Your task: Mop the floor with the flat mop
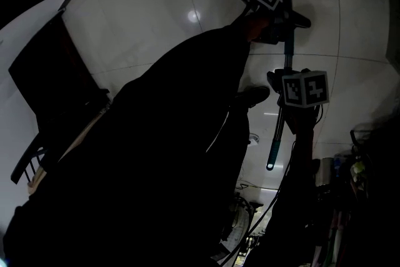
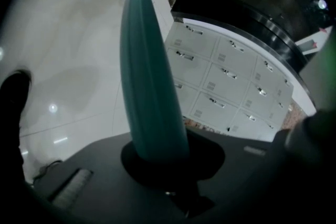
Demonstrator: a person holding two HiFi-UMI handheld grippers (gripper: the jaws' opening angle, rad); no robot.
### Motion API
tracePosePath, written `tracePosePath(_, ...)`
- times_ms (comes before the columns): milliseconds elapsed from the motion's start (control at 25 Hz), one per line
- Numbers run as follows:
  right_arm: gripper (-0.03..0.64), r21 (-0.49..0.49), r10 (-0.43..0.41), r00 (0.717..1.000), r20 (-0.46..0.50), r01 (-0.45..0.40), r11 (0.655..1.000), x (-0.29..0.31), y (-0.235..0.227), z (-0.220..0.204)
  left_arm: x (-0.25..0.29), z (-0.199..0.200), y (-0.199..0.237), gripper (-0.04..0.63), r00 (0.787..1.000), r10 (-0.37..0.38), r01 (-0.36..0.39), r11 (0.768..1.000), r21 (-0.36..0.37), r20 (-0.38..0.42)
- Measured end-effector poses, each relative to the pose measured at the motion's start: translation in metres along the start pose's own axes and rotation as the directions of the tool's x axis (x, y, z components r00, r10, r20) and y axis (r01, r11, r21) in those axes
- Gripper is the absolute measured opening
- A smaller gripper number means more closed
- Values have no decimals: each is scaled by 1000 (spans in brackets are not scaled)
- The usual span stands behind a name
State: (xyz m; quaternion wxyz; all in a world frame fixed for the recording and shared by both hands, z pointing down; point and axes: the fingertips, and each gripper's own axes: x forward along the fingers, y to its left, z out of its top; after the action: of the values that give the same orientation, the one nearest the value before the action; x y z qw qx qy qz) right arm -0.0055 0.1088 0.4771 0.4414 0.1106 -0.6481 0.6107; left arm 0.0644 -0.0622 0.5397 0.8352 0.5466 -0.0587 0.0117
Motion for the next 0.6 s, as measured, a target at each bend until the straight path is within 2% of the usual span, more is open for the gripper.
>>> tracePosePath(440, 109, 12, 30, 999, -41, -30, 999, 34, 35, -188, 25, -186, 61, 54, 999, 32, -33, 997, -69, -20)
tracePosePath(600, 109, 14, 50, 997, -51, -49, 999, 49, 46, -244, 33, -245, 89, 54, 999, 44, -46, 995, -94, -19)
